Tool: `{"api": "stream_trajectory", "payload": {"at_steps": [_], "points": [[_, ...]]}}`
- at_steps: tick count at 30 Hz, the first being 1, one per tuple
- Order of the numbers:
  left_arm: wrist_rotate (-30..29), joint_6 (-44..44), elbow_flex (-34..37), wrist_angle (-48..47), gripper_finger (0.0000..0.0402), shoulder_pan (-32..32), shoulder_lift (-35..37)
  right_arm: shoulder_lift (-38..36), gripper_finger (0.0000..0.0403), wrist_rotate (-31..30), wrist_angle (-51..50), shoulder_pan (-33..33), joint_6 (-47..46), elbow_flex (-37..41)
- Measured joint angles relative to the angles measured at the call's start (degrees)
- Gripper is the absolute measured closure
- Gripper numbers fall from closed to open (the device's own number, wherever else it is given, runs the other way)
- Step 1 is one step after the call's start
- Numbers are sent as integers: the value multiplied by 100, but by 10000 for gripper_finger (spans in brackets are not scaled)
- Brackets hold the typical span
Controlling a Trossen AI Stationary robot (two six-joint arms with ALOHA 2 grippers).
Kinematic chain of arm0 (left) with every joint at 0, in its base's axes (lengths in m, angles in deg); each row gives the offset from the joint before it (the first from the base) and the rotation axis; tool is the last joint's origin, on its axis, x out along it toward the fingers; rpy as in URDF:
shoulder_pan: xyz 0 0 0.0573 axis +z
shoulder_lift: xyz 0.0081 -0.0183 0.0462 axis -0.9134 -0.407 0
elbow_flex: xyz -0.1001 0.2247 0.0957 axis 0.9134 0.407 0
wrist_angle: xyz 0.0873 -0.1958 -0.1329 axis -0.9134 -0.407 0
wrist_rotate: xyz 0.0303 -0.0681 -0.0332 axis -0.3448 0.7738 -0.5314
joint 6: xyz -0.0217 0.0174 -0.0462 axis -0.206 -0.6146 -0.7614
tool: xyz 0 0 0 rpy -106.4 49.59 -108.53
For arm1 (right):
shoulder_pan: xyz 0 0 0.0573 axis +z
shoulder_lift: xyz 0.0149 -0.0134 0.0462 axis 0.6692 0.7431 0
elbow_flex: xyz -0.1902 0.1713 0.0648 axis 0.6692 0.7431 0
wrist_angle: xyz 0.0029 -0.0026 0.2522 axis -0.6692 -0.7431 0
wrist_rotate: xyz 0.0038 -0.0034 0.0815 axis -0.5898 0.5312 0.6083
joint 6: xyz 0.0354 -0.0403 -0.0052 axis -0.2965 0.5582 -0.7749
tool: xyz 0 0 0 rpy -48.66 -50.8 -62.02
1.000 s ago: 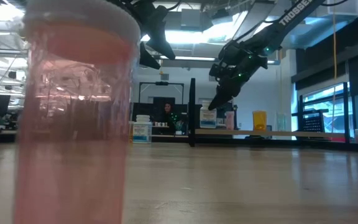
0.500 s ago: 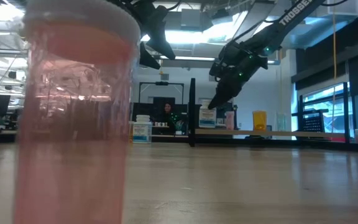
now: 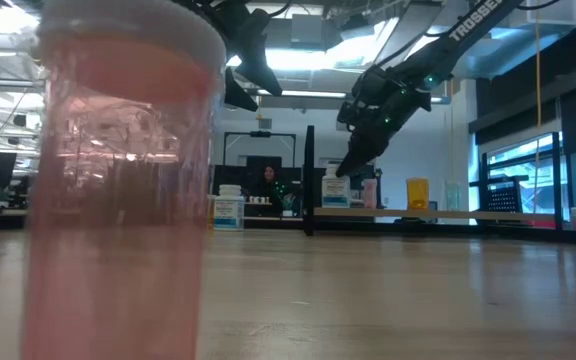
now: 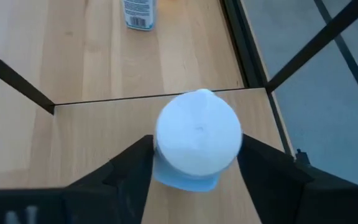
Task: Pick and place medicine bottles onto shelf by color
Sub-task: Put the middle white pill bottle on the shelf
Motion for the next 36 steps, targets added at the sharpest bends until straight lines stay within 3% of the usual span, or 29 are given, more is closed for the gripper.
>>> {"api": "stream_trajectory", "payload": {"at_steps": [9, 28, 36], "points": [[1, 0, 0, 0, 103, 0, 1, -3, 115, -167, 170, 0, 12, 0], [0, -2, 0, 1, 103, 2, 0, -492, 117, -171, 197, 35, -340, -7], [-1, 0, 0, 1, 103, 2, 0, -1145, 118, -185, 8, 35, -1244, -7]]}}
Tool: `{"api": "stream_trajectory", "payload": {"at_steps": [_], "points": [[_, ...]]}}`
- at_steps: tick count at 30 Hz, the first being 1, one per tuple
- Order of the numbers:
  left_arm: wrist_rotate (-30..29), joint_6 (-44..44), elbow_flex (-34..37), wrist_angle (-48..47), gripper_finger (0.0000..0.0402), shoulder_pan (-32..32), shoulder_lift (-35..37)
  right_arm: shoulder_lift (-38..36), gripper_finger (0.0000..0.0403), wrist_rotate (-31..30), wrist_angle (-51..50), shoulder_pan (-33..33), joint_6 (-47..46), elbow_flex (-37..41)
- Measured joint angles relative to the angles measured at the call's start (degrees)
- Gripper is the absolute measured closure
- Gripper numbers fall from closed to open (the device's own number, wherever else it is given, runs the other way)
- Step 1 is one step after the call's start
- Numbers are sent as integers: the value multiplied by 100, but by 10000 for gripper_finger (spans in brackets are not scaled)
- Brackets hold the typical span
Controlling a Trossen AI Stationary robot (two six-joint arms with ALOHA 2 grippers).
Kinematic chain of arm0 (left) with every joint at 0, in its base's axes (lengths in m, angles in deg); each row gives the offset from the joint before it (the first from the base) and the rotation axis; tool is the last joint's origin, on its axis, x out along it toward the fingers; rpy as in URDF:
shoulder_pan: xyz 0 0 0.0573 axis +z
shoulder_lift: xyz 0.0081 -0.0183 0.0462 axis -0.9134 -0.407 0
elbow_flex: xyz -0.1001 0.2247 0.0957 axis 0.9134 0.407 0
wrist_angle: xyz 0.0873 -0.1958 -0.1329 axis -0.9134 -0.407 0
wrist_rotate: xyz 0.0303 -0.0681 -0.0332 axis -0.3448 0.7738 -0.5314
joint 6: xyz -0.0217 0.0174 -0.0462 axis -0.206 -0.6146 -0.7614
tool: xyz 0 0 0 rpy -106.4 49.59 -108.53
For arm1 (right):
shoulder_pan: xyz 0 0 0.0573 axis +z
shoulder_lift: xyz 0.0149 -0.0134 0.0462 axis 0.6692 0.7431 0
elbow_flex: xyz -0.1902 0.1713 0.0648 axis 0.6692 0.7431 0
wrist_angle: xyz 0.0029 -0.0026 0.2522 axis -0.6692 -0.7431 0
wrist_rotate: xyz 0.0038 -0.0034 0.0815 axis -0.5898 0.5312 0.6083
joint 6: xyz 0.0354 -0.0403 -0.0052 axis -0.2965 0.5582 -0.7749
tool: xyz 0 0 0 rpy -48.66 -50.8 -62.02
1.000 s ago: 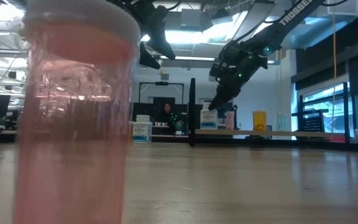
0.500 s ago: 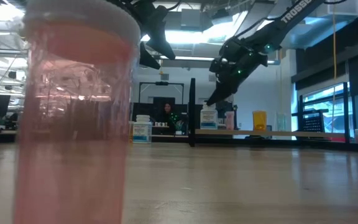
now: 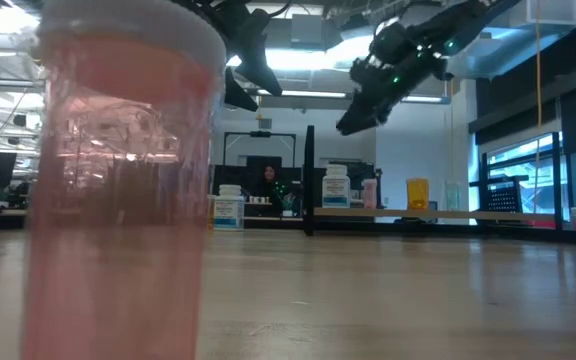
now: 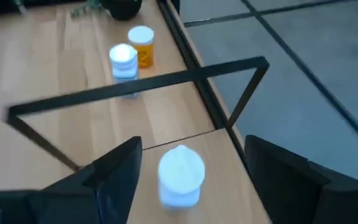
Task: Pick and place medicine bottles onto shelf by color
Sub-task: Put the middle white pill bottle on the shelf
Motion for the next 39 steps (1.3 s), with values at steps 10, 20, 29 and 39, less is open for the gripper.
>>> {"api": "stream_trajectory", "payload": {"at_steps": [10, 20, 29, 39], "points": [[2, -2, 0, 0, 103, 0, 0, -713, 197, 129, -1703, 302, -91, -2], [2, -2, 0, -2, 103, 0, 0, -565, 384, 335, -1307, 803, -80, 630], [2, 0, 0, -2, 103, 0, 0, 100, 399, 1, -405, 889, -118, 815], [2, -1, 0, -1, 103, 0, 0, 812, 400, -735, 12, 892, -122, 813]]}}
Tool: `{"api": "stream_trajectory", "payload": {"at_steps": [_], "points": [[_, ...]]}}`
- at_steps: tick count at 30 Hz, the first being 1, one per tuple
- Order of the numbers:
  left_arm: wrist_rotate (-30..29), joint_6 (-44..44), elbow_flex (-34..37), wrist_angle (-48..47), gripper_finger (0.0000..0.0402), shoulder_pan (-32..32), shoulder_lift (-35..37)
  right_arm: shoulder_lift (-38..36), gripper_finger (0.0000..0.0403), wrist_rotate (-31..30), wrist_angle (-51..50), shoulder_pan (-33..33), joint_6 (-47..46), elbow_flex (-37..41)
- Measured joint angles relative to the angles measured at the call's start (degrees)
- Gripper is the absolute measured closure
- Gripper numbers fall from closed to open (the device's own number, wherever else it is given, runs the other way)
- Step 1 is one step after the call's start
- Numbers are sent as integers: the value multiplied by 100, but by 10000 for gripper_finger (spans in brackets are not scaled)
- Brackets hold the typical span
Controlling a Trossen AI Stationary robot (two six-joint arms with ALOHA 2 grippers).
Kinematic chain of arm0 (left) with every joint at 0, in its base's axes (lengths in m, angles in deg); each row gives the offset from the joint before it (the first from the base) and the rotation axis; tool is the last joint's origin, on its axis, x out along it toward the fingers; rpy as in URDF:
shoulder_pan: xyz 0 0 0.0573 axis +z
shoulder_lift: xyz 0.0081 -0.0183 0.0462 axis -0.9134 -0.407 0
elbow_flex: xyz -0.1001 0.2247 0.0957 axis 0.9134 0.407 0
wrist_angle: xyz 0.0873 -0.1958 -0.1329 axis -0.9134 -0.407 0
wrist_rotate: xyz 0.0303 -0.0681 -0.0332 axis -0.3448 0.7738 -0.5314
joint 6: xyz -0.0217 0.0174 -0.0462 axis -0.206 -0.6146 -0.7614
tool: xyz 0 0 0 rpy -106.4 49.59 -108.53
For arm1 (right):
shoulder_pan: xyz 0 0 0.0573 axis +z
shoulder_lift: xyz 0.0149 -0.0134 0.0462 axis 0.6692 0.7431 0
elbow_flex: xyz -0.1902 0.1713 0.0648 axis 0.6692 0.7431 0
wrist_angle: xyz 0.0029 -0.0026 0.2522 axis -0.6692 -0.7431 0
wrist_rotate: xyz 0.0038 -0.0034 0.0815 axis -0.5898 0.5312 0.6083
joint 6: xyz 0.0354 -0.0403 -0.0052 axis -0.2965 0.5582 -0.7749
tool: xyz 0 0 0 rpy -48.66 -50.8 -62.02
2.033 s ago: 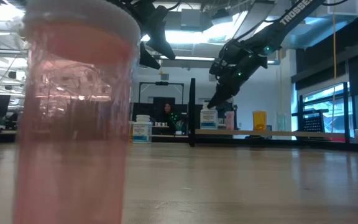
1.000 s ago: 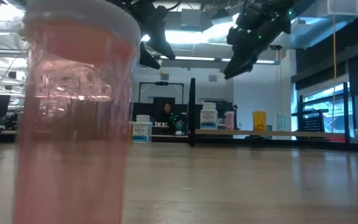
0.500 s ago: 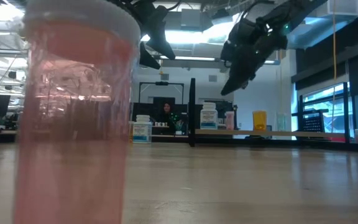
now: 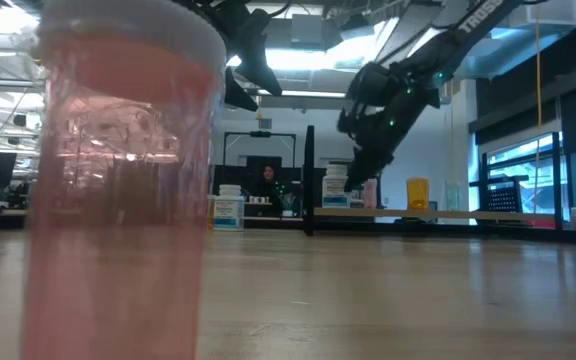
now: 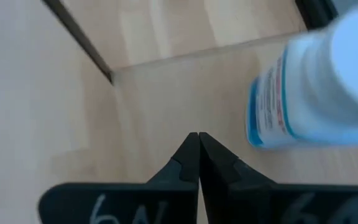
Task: Pick and place medicine bottles onto shelf by color
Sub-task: Put the middle white pill bottle on the shelf
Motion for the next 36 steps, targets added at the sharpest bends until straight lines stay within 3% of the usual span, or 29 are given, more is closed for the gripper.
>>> {"api": "stream_trajectory", "payload": {"at_steps": [20, 30, 36], "points": [[0, 1, 0, 0, 103, 0, 0, 244, 401, -1040, 758, -2, 522, -2], [0, 1, 0, 1, 103, 0, 0, 244, 401, -1065, 1234, -41, 632, -2], [0, 0, 0, -1, 103, -1, 0, 244, 401, -636, 652, -41, 783, -4]]}}
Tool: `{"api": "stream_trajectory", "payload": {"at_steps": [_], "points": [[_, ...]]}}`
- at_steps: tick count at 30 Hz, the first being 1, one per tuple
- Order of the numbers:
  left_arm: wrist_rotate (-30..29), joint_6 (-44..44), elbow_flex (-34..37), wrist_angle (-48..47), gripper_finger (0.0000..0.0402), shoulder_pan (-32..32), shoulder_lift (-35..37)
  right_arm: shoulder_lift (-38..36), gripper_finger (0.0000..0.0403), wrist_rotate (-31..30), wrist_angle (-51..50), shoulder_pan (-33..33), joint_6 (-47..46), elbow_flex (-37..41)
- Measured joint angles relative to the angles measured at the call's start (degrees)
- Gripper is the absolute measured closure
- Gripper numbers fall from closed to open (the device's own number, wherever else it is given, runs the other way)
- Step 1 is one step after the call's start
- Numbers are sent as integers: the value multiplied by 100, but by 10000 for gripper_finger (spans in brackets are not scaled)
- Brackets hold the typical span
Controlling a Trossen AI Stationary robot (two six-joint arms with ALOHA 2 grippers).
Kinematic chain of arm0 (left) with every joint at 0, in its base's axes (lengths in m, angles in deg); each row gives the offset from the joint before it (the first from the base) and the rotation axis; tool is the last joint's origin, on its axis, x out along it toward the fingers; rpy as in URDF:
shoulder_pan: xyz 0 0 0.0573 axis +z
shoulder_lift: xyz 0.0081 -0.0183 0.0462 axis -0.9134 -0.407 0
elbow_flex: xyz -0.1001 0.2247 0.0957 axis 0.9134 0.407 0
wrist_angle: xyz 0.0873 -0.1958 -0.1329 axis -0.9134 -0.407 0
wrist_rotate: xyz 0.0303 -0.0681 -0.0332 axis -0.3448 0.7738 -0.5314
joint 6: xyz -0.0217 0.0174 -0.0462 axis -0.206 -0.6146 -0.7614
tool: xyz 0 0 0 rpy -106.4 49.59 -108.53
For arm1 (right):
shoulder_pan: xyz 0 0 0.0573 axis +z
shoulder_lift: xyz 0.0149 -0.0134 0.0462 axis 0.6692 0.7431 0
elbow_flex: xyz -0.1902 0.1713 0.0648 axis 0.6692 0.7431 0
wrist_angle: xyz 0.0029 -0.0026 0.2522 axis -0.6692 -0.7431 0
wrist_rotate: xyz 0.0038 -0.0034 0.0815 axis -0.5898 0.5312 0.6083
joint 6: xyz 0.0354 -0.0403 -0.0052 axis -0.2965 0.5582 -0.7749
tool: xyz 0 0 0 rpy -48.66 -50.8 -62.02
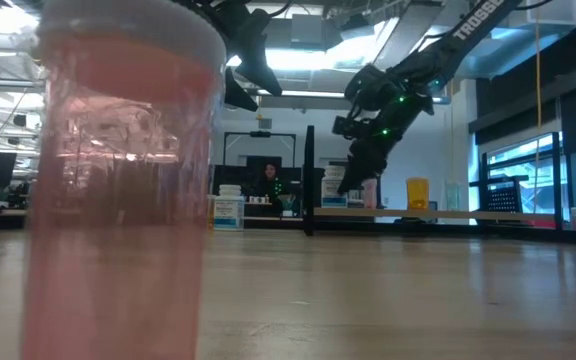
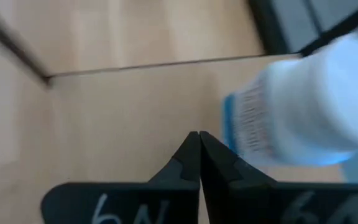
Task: Pick and place medicine bottles onto shelf by color
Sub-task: Put the middle white pill bottle on the shelf
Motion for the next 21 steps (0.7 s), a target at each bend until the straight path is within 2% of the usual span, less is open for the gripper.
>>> {"api": "stream_trajectory", "payload": {"at_steps": [2, 8, 21], "points": [[0, -1, 0, 1, 103, 1, 0, 0, 401, 39, -116, 6, 2, 0], [0, 1, 0, 2, 103, 0, 0, 0, 401, -453, 58, -75, -2, 0], [0, 1, 0, 0, 103, 0, 0, 0, 401, -409, 344, -155, -2, 0]]}}
